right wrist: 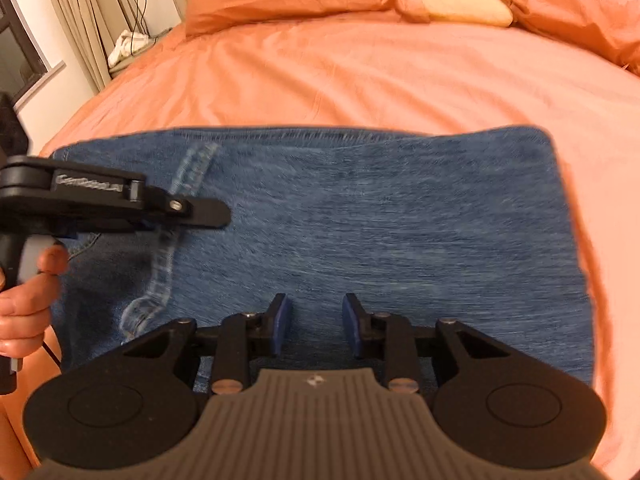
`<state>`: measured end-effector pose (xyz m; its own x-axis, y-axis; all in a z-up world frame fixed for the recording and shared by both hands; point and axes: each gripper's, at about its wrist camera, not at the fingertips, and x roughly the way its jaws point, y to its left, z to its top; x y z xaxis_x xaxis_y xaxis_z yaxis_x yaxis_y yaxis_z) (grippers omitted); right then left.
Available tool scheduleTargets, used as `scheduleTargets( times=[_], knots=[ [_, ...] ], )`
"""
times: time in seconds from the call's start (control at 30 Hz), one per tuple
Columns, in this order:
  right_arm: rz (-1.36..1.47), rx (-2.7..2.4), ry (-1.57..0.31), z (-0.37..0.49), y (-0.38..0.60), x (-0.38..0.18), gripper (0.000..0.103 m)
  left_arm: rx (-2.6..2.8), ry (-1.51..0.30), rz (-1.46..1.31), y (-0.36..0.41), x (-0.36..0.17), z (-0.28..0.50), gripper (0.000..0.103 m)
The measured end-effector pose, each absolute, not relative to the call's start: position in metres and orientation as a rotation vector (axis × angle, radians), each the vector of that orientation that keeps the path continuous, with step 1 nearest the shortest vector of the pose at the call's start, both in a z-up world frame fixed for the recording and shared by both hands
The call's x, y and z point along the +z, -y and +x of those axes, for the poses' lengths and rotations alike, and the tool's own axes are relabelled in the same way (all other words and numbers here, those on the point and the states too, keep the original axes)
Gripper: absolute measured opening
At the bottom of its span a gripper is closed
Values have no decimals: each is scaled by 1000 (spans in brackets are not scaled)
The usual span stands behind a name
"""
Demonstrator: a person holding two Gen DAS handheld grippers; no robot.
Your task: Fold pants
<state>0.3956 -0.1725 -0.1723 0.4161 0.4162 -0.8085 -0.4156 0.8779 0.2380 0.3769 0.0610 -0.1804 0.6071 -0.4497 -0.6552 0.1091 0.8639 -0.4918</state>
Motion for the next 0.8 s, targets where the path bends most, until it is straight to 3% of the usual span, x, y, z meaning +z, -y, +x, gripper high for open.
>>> scheduleTargets(
  times=[0.13, 0.2, 0.43, 0.63, 0.8],
  knots=[
    [-12, 456, -921, 400, 200, -149, 28, -393, -686, -104, -31, -126, 357, 19],
    [-8, 403, -895, 408, 218, -138, 28, -394, -726, -74, -29, -117, 367, 19],
    [-49, 248, -916, 445, 257, -136, 18, -280, -1030, -201, -55, -186, 420, 17],
    [-18, 238, -936, 492, 253, -150, 11, -266, -1091, -210, -54, -205, 428, 18],
    [14, 194, -1051, 530, 250, -196, 6, -300, -1116, -222, -62, -208, 433, 23]
  ],
)
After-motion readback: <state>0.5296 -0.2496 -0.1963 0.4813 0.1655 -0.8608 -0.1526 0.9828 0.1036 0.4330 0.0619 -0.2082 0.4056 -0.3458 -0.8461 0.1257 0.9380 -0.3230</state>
